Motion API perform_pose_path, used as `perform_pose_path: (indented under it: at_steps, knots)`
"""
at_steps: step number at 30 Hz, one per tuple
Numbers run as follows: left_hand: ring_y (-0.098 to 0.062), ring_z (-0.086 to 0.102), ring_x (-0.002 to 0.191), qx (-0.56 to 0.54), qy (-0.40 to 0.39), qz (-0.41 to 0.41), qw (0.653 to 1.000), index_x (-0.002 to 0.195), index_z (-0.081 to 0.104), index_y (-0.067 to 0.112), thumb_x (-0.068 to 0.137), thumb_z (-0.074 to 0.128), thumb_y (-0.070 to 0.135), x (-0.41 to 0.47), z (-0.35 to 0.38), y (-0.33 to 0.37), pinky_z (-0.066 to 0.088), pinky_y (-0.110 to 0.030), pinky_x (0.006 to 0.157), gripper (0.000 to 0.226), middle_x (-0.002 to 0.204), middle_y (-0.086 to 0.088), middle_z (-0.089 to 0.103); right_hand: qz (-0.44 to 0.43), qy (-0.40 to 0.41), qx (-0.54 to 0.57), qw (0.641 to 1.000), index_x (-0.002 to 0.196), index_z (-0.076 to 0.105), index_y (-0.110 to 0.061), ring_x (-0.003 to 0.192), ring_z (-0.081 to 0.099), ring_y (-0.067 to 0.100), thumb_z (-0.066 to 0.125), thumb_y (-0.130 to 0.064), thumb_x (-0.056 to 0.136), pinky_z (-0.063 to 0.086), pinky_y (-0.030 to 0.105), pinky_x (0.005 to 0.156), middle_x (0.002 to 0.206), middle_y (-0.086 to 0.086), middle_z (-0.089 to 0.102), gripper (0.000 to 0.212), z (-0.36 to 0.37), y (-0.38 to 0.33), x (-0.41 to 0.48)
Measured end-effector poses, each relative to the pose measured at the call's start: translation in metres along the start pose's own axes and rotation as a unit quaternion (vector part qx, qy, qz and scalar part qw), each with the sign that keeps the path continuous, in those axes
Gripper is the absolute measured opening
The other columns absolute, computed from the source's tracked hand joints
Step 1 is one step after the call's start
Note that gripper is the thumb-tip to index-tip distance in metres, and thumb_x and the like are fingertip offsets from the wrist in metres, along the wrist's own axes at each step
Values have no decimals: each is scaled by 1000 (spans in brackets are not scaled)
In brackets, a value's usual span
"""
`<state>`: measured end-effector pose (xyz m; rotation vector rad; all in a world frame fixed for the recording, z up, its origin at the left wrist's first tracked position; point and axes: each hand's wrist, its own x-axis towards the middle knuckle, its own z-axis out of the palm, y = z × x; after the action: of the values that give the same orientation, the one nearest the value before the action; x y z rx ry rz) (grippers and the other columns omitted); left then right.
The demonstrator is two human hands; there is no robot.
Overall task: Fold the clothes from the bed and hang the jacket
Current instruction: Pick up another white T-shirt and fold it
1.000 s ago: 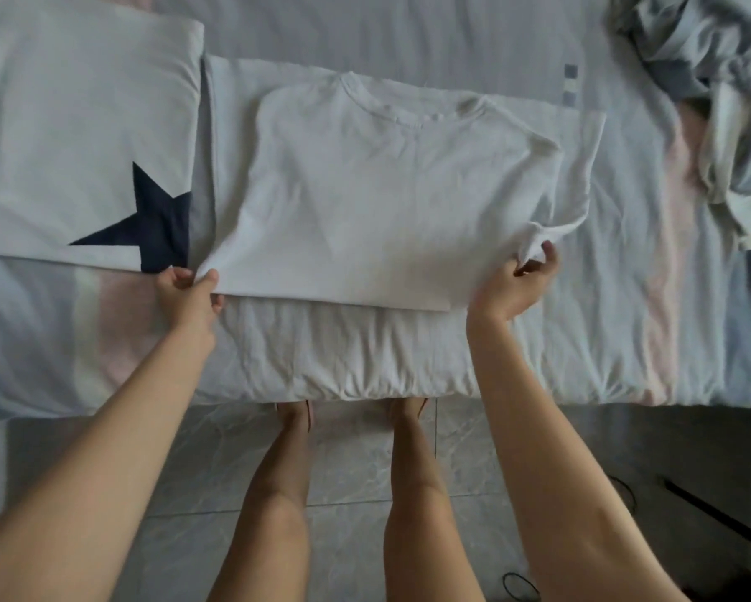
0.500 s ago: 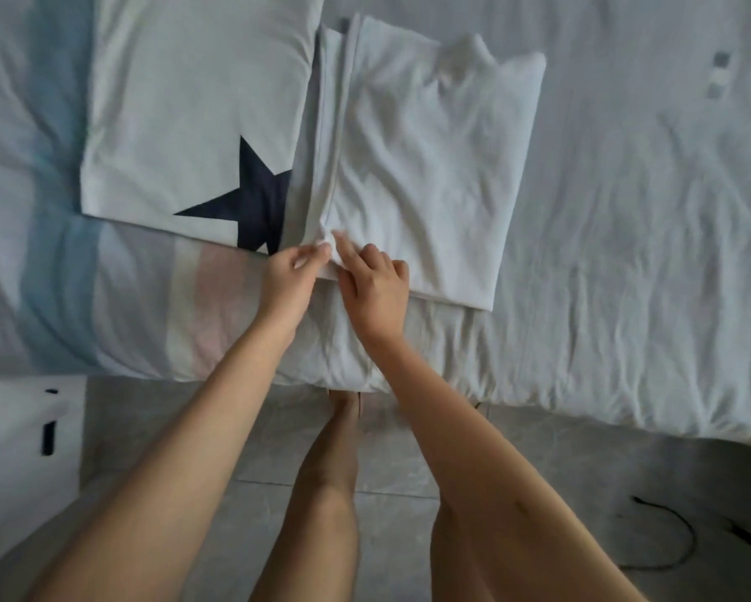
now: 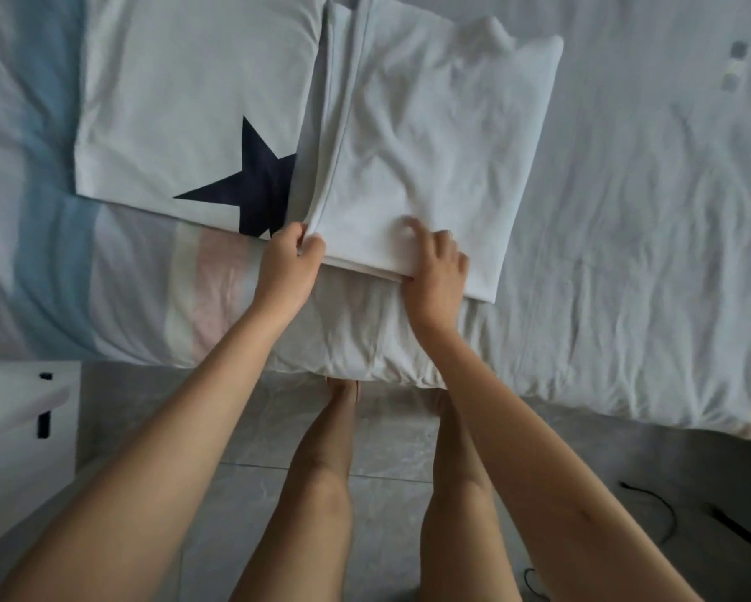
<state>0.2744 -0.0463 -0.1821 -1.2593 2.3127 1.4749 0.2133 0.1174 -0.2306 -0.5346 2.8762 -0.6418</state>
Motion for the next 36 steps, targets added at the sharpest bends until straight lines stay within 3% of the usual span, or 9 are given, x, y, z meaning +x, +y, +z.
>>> perform_pose_path:
  at_steps: [3, 5, 10, 14, 18, 23, 28, 32, 36]
  knots:
    - [-8, 26, 54, -19, 5, -13, 1000, 64, 28, 18, 90, 47, 5, -2, -2, -4, 25, -17, 46, 34, 64, 3, 31, 202, 55, 24, 977, 131, 52, -23, 98, 49, 31, 47, 11, 66, 40, 40, 90, 118, 11, 46, 74, -18, 41, -10]
    - [-8, 25, 54, -21, 6, -9, 1000, 66, 28, 18, 88, 48, 4, -7, -1, -5, 24, -18, 46, 33, 65, 3, 30, 244, 51, 53, 967, 137, 47, -25, 105, 51, 31, 45, 5, 76, 41, 37, 91, 126, 13, 45, 68, -33, 69, -17]
    - [-10, 25, 54, -94, 26, 23, 995, 72, 34, 10, 83, 41, 9, -46, 0, 9, 22, -21, 48, 14, 64, -2, 29, 123, -33, 169, 977, 137, 51, -23, 106, 54, 8, 37, 8, 74, 43, 13, 83, 126, -1, 59, 71, -88, 72, -31]
    - [-19, 37, 63, -197, 86, 24, 976, 85, 48, -1, 81, 35, 16, -69, -12, 41, 30, -31, 55, 22, 73, -10, 42, 84, 27, 186, 979, 107, 71, -15, 74, 63, 14, 45, -6, 70, 47, 24, 60, 91, 2, 71, 46, -130, 56, -32]
    - [-6, 42, 60, -227, 91, 29, 969, 78, 45, 10, 83, 35, 19, -27, -17, 111, 41, -26, 60, 15, 75, -4, 44, 161, 43, 198, 966, 91, 70, -21, 62, 54, 9, 45, -5, 73, 35, 23, 52, 68, -3, 62, 34, -166, 33, 42]
    - [-13, 46, 62, -298, 115, 121, 940, 74, 43, 16, 90, 33, 8, 30, -41, 256, 46, -28, 61, 20, 74, -2, 47, 152, 180, 286, 929, 88, 69, -20, 67, 51, 1, 43, -4, 75, 35, 14, 54, 74, -5, 61, 33, -246, -16, 158]
    - [1, 44, 53, -317, 159, 214, 910, 78, 43, 17, 94, 32, 4, 33, -65, 305, 44, -19, 59, 23, 76, 1, 46, 94, 332, 368, 863, 91, 72, -14, 63, 52, -14, 42, -7, 69, 36, 8, 60, 78, -5, 64, 37, -291, -40, 182]
    - [-4, 43, 58, -305, 140, 175, 926, 73, 42, 15, 91, 42, 6, 36, -51, 248, 40, -21, 59, 19, 72, -1, 43, 143, 283, 335, 887, 96, 68, -18, 70, 51, 2, 43, 0, 70, 38, 19, 61, 82, -5, 62, 42, -263, -18, 153]
    - [-18, 44, 66, -176, 121, 75, 974, 78, 47, -2, 79, 43, 28, 30, -18, 132, 35, -32, 63, 30, 70, -8, 48, 193, 104, 201, 955, 101, 59, -24, 69, 52, 22, 41, -8, 69, 31, 29, 57, 77, -1, 58, 41, -191, 24, 93]
